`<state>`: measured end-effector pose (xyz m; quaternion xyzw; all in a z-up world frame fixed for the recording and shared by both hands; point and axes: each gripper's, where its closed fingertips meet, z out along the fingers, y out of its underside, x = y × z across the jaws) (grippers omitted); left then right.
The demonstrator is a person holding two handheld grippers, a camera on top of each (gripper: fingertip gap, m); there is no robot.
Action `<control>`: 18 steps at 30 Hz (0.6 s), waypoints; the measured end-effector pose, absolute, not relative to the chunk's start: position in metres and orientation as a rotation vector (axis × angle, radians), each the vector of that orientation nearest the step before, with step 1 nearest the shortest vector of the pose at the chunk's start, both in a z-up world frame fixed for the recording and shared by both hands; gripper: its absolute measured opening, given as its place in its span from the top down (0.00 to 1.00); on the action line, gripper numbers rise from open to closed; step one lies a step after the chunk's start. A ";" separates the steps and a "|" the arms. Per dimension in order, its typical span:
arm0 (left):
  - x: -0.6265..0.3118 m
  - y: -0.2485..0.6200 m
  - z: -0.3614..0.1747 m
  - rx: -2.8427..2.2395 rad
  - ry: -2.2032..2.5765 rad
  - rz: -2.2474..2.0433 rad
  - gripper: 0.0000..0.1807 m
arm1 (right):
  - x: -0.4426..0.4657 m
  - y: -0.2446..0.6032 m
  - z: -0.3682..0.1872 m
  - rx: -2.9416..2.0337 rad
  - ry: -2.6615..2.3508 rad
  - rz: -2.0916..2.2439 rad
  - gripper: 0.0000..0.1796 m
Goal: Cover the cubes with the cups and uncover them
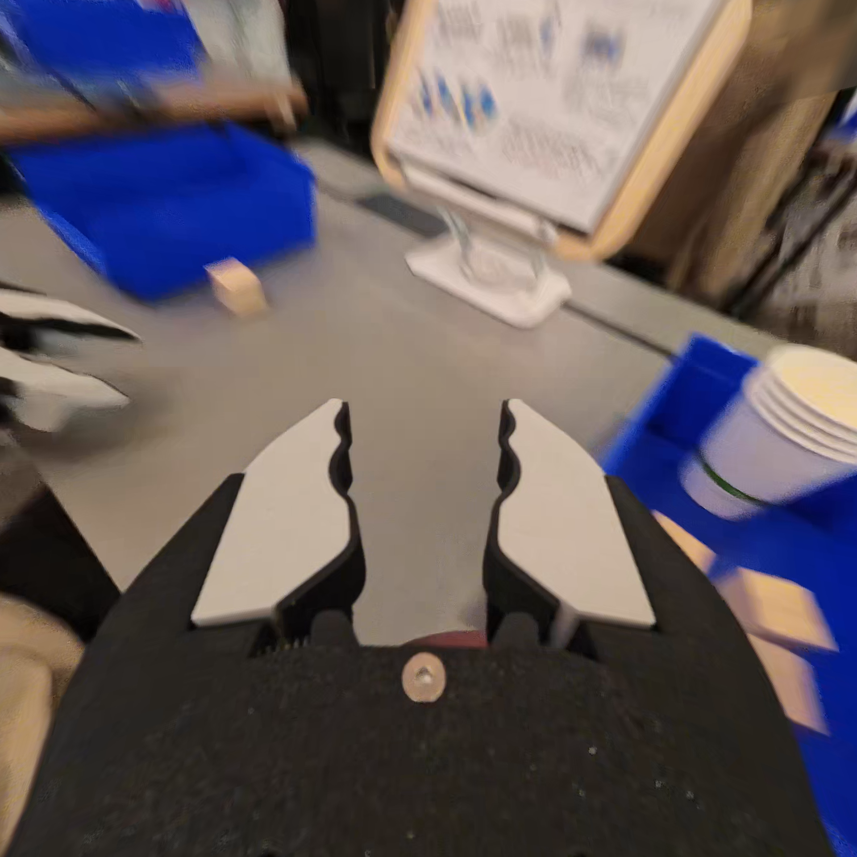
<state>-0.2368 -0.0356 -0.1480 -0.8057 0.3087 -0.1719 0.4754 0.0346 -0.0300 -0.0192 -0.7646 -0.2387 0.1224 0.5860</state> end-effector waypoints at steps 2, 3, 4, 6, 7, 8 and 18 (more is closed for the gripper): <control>-0.246 -0.028 -0.144 -1.971 0.673 -0.401 0.59 | -0.019 -0.053 -0.032 -1.616 -0.517 0.367 0.77; -0.249 -0.025 -0.144 -1.981 0.639 -0.402 0.59 | -0.041 -0.061 -0.048 -1.603 -0.502 0.406 0.77; -0.253 -0.023 -0.145 -1.992 0.609 -0.405 0.58 | -0.060 -0.067 -0.064 -1.609 -0.513 0.426 0.73; -0.259 -0.019 -0.148 -2.011 0.569 -0.397 0.58 | -0.080 -0.074 -0.086 -1.604 -0.522 0.386 0.72; -0.263 -0.016 -0.150 -2.023 0.557 -0.381 0.58 | -0.090 -0.081 -0.095 -1.622 -0.546 0.403 0.72; -0.267 -0.014 -0.153 -2.034 0.539 -0.364 0.58 | -0.098 -0.087 -0.101 -1.634 -0.575 0.429 0.72; -0.290 0.049 -0.155 -2.237 0.363 -0.301 0.56 | -0.104 -0.096 -0.126 -1.772 -0.592 0.582 0.78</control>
